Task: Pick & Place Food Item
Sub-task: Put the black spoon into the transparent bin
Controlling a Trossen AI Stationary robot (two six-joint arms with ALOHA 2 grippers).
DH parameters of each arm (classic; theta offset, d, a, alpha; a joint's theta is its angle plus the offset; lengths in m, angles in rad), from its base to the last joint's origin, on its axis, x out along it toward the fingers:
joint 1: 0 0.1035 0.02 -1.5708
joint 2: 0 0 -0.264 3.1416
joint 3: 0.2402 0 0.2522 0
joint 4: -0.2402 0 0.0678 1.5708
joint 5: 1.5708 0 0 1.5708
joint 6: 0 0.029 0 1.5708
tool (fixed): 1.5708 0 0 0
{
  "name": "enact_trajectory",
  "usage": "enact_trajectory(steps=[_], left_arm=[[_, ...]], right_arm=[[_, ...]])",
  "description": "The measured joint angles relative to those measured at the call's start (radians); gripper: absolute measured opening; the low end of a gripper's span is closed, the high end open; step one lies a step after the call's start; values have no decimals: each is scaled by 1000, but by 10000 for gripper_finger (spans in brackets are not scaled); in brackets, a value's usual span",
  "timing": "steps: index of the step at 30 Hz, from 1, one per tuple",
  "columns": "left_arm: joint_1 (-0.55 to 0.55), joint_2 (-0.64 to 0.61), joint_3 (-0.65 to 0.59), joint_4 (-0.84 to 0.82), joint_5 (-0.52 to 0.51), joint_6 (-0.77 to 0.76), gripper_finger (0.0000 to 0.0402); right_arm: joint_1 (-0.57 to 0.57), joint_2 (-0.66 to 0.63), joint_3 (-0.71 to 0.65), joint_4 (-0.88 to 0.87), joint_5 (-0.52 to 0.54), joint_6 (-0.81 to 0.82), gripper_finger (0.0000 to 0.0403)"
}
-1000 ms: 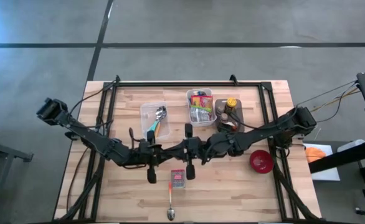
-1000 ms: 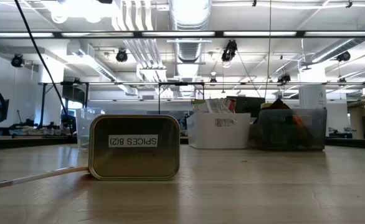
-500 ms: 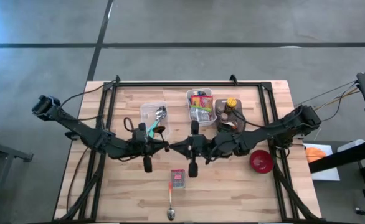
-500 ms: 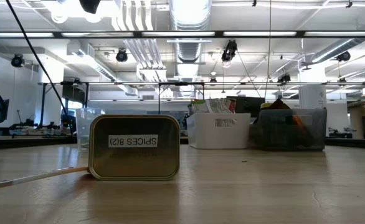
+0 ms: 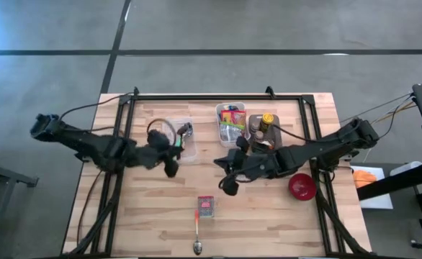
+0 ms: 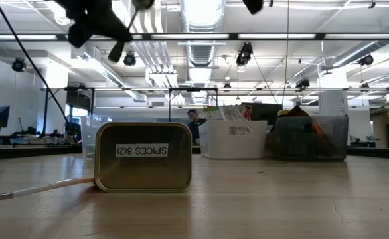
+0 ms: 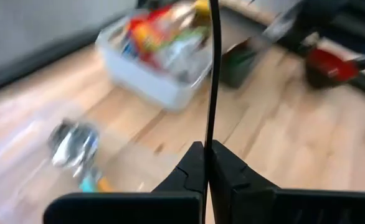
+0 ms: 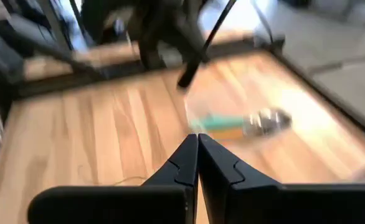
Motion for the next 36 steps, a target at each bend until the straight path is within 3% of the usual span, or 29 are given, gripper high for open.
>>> enact_trajectory(steps=[6,14,19,29,36], left_arm=[[225,7,1,-126,208,-32,0],[418,116,1,-153,445,38,0],[465,215,1,-180,485,53,0],[545,361,1,-177,589,103,0],[584,452,1,-178,594,49,0]], right_arm=[[29,-2,0,-221,0,133,8],[71,-2,-25,-278,52,140,8],[94,-2,-84,-283,136,205,8],[102,-8,-171,-282,131,247,9],[105,-74,-163,-280,128,247,9]])
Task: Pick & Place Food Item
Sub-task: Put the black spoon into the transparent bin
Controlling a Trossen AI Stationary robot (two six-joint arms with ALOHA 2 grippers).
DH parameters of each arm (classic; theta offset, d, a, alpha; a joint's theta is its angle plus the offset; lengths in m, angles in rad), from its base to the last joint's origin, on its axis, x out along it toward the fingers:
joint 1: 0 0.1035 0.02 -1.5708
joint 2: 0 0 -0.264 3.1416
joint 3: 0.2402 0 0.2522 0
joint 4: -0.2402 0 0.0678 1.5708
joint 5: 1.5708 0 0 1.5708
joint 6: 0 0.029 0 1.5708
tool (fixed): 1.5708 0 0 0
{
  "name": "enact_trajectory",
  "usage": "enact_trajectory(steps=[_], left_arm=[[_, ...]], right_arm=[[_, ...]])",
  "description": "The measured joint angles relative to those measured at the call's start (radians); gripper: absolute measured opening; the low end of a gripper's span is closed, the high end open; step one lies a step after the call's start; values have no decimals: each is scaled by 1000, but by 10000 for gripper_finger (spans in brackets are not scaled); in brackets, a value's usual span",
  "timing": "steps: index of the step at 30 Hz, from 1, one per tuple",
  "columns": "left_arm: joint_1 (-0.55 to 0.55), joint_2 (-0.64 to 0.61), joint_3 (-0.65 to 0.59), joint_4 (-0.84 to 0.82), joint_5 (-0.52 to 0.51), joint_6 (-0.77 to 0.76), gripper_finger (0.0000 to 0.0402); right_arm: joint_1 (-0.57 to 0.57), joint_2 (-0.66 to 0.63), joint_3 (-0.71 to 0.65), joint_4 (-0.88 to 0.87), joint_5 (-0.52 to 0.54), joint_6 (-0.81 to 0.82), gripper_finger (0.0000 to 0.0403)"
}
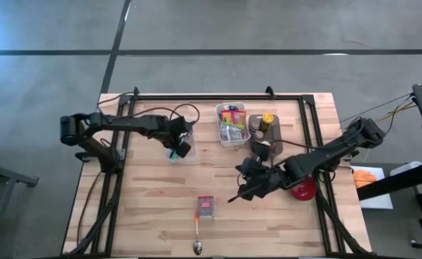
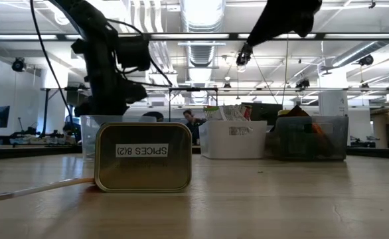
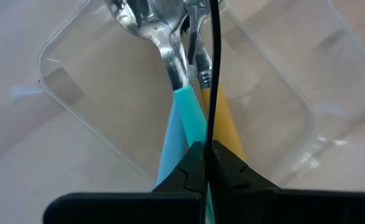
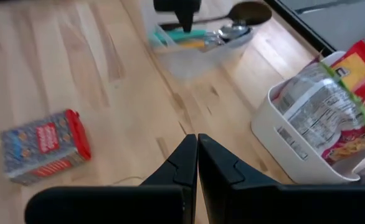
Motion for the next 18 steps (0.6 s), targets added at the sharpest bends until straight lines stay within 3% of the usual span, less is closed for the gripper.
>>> enact_trajectory(steps=[13,18], left_arm=[[0,-65,0,-45,0,-136,0],[0,-76,0,-85,51,-153,0]], right_arm=[[37,-74,-56,1,28,0,9],[37,-77,-62,1,28,-2,9]])
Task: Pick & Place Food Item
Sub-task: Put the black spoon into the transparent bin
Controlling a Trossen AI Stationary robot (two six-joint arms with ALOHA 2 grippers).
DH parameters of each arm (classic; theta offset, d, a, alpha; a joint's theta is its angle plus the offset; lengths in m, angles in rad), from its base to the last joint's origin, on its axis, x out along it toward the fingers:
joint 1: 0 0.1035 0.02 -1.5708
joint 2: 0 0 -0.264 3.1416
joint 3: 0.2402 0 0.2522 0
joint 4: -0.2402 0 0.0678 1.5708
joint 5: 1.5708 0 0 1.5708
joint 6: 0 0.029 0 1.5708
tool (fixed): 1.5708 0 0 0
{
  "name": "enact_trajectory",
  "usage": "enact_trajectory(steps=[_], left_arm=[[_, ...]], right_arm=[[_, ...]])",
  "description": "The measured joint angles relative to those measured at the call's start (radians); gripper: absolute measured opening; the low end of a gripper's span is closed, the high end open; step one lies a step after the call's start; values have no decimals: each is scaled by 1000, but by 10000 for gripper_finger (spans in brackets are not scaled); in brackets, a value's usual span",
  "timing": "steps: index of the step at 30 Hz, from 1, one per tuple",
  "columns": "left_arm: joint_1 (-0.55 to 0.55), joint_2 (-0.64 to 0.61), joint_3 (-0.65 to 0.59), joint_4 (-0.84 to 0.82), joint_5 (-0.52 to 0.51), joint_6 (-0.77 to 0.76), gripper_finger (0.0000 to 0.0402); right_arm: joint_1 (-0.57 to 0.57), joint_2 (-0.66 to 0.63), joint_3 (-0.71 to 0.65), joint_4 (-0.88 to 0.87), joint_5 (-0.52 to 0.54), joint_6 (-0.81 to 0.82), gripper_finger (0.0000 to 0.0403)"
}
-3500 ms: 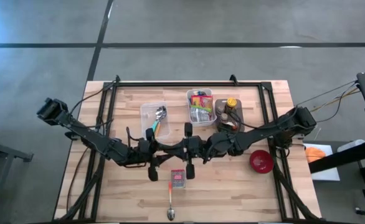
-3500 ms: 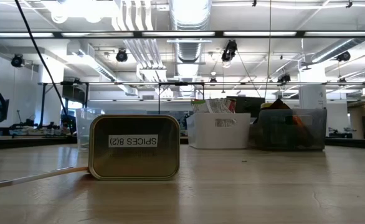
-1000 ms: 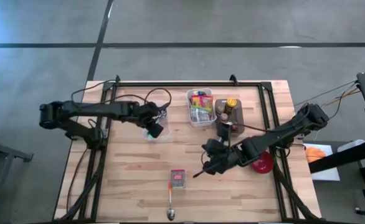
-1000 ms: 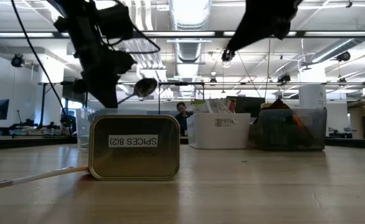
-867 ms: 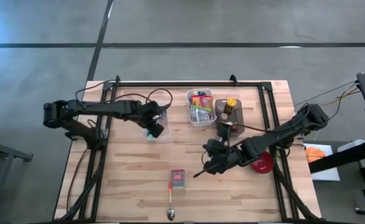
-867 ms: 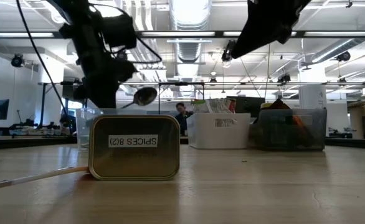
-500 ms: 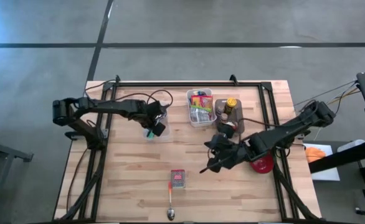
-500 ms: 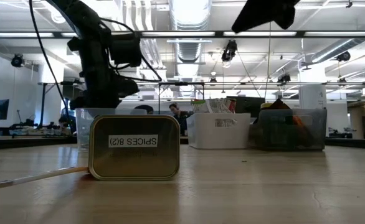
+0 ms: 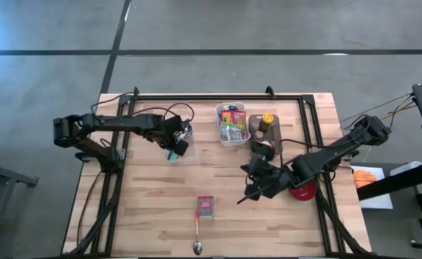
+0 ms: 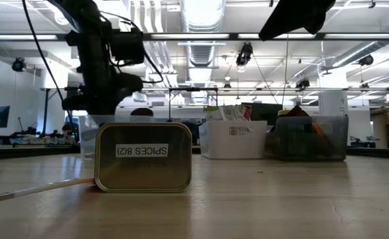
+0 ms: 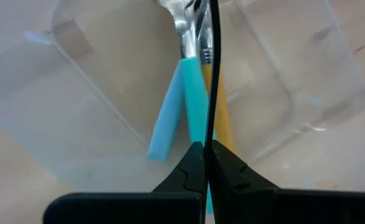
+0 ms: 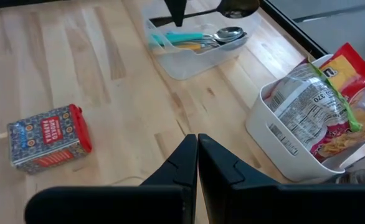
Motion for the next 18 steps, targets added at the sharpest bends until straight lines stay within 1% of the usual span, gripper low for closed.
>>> enact_trajectory(steps=[9,18], left_arm=[[-1,17,-1,7,5,16,0],[11,17,-50,19,9,23,0]], right_arm=[[0,-5,0,3,-1,-2,9],[0,-5,0,2,-2,-5,9]])
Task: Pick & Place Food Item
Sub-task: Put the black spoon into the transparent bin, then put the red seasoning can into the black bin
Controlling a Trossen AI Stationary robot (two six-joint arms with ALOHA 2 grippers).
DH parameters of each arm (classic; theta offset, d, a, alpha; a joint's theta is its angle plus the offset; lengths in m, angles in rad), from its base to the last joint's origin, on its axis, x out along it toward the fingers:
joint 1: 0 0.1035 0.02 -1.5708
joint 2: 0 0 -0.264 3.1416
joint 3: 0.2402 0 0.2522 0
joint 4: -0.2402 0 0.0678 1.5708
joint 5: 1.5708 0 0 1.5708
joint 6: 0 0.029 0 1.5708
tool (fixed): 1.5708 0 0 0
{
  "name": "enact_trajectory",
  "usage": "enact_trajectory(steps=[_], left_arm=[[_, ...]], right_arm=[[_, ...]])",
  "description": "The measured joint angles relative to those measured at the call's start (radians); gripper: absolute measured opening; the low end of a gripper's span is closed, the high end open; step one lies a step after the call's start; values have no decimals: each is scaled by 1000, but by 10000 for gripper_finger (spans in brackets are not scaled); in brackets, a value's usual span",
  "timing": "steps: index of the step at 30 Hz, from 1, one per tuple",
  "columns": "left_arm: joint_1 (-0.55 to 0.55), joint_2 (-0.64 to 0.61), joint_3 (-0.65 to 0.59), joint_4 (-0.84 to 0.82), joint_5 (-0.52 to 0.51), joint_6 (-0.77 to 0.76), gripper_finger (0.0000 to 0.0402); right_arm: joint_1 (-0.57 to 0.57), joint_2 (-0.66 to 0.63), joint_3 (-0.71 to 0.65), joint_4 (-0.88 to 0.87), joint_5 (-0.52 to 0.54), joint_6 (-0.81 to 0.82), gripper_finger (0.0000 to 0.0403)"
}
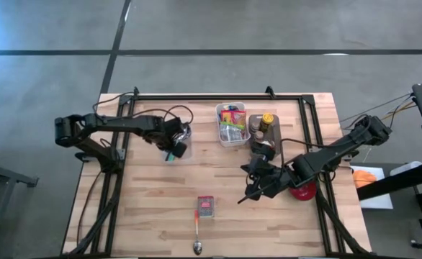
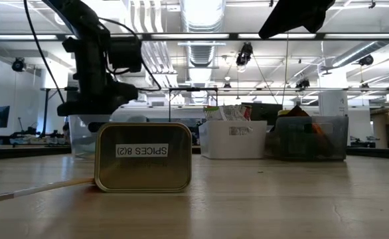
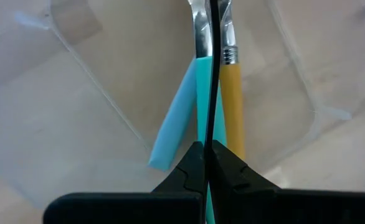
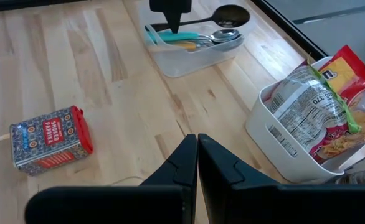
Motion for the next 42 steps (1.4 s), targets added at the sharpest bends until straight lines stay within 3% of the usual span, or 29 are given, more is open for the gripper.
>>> enact_trajectory(steps=[19,32,42], left_arm=[[7,0,-25,58,56,0,4],[8,0,-23,76,55,31,125],[9,-1,32,68,51,80,174]], right_arm=[[0,1,0,0,0,-2,9],[0,1,0,0,0,-5,9],[0,1,0,-1,0,-5,9]])
